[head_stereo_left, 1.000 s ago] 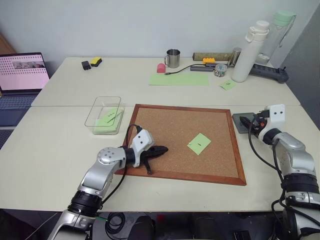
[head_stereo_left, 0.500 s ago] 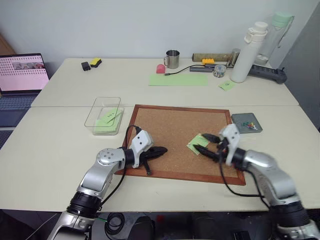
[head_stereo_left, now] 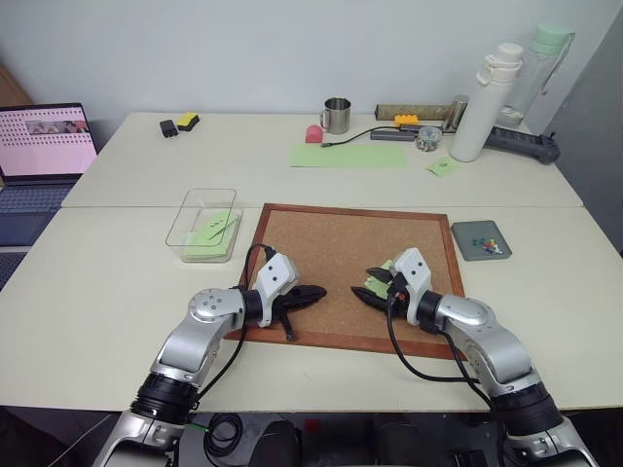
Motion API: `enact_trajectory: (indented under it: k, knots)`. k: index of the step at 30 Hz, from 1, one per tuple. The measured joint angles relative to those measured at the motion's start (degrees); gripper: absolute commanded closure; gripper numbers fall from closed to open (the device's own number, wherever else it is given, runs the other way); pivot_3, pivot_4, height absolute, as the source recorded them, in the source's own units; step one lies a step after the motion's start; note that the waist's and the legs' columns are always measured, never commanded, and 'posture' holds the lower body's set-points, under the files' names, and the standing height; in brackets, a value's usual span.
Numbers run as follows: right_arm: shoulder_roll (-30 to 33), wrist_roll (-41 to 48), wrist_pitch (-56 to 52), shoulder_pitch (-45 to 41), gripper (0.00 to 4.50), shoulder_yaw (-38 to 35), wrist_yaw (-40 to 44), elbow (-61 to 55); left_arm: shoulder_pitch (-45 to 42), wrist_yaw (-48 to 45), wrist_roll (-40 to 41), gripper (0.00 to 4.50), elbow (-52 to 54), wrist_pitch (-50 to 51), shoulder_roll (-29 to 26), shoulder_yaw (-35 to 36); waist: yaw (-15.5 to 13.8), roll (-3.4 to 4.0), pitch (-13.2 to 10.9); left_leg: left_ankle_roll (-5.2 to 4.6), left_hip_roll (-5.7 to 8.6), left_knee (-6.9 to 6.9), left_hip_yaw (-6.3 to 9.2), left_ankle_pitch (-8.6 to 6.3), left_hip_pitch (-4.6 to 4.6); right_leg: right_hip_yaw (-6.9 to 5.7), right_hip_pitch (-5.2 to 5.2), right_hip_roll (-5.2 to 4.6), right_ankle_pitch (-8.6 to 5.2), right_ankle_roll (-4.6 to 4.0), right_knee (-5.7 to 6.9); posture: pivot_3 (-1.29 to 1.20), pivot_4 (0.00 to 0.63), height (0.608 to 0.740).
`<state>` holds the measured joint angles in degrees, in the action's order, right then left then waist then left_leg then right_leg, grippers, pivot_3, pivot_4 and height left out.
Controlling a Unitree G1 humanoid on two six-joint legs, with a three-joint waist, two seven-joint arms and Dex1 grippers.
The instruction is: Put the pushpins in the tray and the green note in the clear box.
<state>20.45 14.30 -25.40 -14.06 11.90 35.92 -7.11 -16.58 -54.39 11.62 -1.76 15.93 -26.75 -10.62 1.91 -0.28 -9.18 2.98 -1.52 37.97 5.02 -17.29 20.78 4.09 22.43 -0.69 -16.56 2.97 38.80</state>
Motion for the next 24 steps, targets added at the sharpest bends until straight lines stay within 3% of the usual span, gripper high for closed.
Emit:
enact_trajectory:
  k: [11, 17, 24]
  knots:
    - [-0.5, 0.3, -1.0, 0.0, 4.49, -1.5, -0.8, 0.0, 0.3, 0.4, 0.0, 4.5, 0.5, 0.2, 0.0, 0.0, 0.0, 0.0, 0.0, 0.0, 0.0, 0.0, 0.0, 0.0, 0.01, 0.0, 0.0, 0.0, 0.0, 0.0, -0.02, 0.0, 0.15, 0.74]
    - [0.4, 0.4, -1.3, -0.3, 4.49, -1.6, -0.8, -0.9, 0.4, 1.0, 0.1, 4.5, 0.9, 0.3, 0.1, -0.1, 0.0, 0.0, -0.1, 0.0, 0.0, 0.0, 0.0, 0.0, 0.02, 0.0, 0.0, 0.0, 0.0, 0.0, -0.03, 0.0, 0.15, 0.74]
    - [3.8, 2.7, 0.6, -3.4, 4.49, -4.8, 2.5, -11.2, 0.4, 1.2, 0.7, 4.5, 0.9, 1.1, 0.4, -0.1, 0.0, -0.01, -0.1, 0.0, 0.0, -0.01, 0.11, 0.0, 0.02, -0.09, -0.08, 0.0, -0.01, 0.01, -0.15, 0.0, 0.15, 0.74]
